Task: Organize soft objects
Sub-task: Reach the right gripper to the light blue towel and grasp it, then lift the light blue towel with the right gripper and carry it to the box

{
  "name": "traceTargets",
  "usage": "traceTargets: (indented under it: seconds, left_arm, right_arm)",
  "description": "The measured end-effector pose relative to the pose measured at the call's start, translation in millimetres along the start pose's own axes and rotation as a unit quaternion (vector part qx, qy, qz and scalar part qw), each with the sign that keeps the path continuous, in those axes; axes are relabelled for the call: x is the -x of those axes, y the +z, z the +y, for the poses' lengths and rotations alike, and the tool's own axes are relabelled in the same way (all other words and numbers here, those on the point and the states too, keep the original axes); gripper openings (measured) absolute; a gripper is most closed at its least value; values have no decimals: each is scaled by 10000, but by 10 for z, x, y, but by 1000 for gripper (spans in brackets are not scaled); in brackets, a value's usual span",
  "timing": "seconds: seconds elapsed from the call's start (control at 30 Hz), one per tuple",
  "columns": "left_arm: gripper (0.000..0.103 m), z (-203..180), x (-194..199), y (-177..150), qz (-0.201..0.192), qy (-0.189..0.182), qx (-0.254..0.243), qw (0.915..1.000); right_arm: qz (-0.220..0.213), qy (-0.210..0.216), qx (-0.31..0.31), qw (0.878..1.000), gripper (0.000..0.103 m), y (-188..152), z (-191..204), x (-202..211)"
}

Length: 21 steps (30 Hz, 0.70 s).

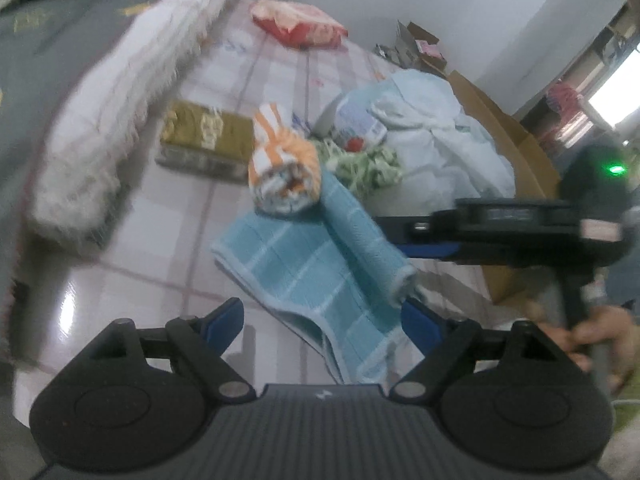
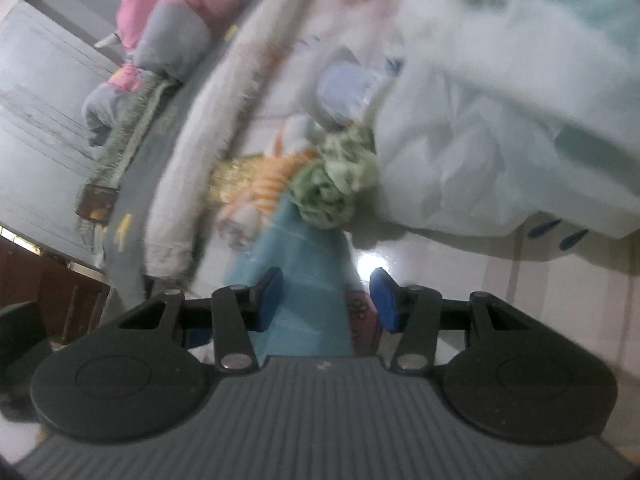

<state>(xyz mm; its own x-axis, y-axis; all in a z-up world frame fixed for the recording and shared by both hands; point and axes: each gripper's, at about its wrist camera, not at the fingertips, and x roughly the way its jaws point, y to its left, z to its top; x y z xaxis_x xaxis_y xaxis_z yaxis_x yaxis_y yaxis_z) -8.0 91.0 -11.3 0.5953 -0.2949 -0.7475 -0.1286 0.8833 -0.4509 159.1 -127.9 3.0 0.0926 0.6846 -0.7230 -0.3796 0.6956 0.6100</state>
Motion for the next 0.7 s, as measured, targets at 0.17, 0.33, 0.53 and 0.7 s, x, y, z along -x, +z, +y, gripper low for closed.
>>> traceTargets:
  seconds: [0.17, 0.33, 0.53, 0.7]
  left_arm:
    - [88, 78, -78, 36, 158, -462, 303, 9983]
    - [85, 51, -211, 86, 218, -103, 328, 9992]
    - [75, -50, -286, 97, 120, 240, -60, 9996]
    - [64, -101, -312, 99, 42, 407, -201, 9990]
  right_arm:
    - [198, 100, 165, 9996, 44, -59, 59, -144]
    - [424, 162, 350, 9984, 44, -65, 129, -196]
    - [558, 344, 289, 9974, 41, -29, 147, -249]
    - [590, 495, 108, 9970, 32, -31, 99, -326]
